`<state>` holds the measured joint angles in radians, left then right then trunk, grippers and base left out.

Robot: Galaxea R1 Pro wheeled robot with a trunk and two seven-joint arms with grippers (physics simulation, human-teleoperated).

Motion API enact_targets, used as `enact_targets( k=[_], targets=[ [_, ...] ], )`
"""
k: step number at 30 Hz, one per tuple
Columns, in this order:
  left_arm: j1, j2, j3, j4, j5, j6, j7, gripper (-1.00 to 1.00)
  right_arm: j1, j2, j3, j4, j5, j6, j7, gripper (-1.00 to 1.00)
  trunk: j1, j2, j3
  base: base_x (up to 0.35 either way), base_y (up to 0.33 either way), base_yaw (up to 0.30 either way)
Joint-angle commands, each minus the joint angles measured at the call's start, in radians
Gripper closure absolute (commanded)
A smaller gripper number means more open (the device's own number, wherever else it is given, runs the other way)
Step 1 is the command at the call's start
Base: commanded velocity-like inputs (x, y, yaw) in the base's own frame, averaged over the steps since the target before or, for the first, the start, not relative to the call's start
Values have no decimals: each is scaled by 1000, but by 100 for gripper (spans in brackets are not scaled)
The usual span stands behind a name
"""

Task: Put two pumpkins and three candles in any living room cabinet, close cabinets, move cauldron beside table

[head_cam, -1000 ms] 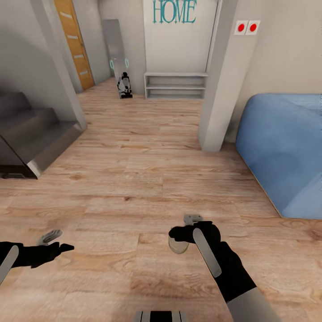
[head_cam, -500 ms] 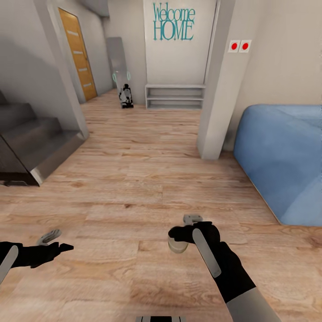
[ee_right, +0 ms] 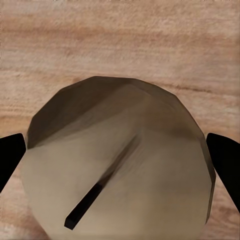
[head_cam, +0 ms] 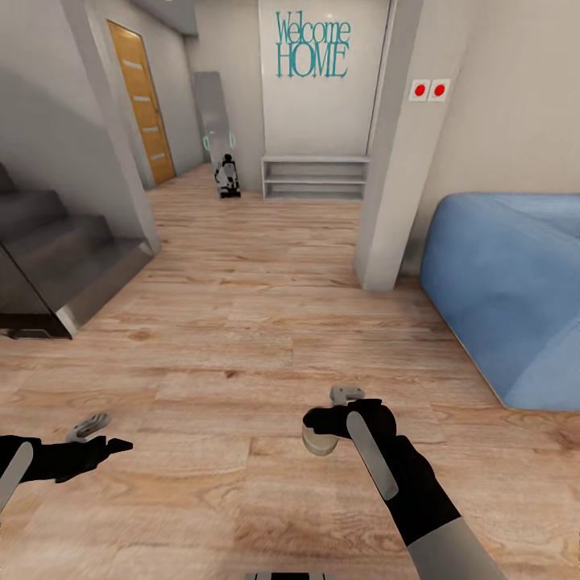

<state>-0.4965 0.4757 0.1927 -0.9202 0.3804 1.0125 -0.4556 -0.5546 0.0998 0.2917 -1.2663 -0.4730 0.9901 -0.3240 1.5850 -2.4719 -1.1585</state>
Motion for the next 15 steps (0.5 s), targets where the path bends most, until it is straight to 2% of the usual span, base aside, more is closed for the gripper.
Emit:
enact_targets(
  k=[1, 15],
  targets=[
    [-1, 0, 2, 0, -6, 5, -8, -100, 0, 0, 1, -1, -10, 2, -10, 100, -4, 7, 1, 0, 0, 0],
    [-1, -2, 1, -1, -1, 5, -8, -100, 0, 0, 1, -1, -10, 1, -10, 100, -58, 105, 22, 0, 0, 0]
  ],
)
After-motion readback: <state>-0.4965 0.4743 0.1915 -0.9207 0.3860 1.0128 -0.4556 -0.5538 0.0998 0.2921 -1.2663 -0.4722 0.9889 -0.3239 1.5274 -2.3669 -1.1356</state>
